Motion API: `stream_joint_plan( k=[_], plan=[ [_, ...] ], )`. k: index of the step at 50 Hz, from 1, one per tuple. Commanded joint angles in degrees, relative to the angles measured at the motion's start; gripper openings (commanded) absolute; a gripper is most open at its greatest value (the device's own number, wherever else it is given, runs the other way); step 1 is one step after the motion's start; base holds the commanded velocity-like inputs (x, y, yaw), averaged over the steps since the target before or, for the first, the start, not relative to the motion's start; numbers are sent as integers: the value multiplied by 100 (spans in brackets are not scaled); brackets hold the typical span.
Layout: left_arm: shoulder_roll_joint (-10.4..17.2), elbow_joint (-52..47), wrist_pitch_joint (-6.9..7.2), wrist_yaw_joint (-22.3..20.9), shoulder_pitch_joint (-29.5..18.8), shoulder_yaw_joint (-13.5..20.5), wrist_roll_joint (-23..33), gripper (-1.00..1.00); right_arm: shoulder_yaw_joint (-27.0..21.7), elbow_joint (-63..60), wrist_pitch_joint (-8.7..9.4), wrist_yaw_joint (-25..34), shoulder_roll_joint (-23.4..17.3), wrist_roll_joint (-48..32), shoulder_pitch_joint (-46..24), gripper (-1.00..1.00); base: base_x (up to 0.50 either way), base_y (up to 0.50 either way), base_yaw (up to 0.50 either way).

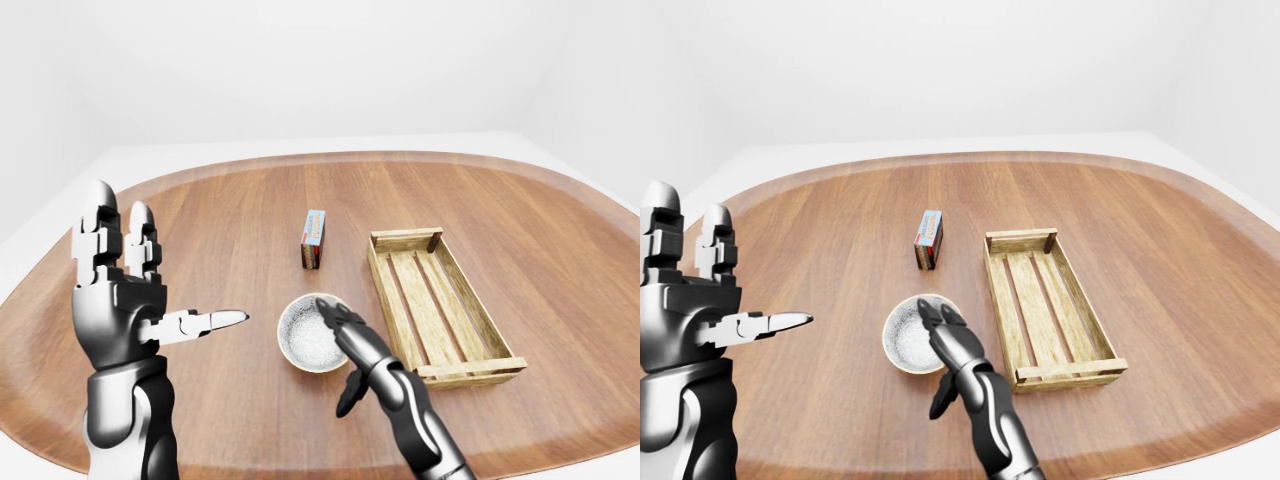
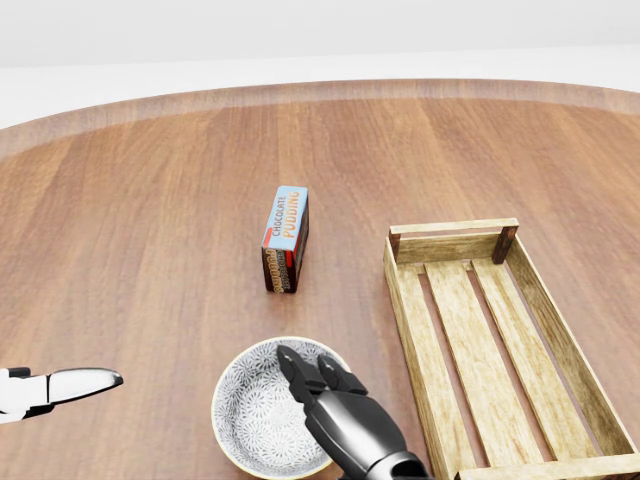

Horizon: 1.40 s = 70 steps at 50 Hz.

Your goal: Pick up the bowl on the left and put it in the tray.

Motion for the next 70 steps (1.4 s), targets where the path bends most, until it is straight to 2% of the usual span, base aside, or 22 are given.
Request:
stream_joint_plan(
  k=[1, 18, 31, 70],
  plan=[
    [-5, -51, 0, 6, 5, -3, -13, 100, -13, 200, 0, 122, 52, -182, -129, 100, 0, 0, 0],
    [15, 8, 0, 20, -28, 9, -14, 100, -47, 792, 0, 7, 186, -261, -341, 100, 0, 0, 0],
    [11, -21, 0, 16, -19, 1, -5, 100, 27, 791, 0, 98, 248, -413, -367, 100, 0, 0, 0],
    [22, -76, 0, 15, -39, 66, -58, 100, 4, 1565, 0, -107, 433, -398, -673, 100, 0, 0, 0]
  ],
)
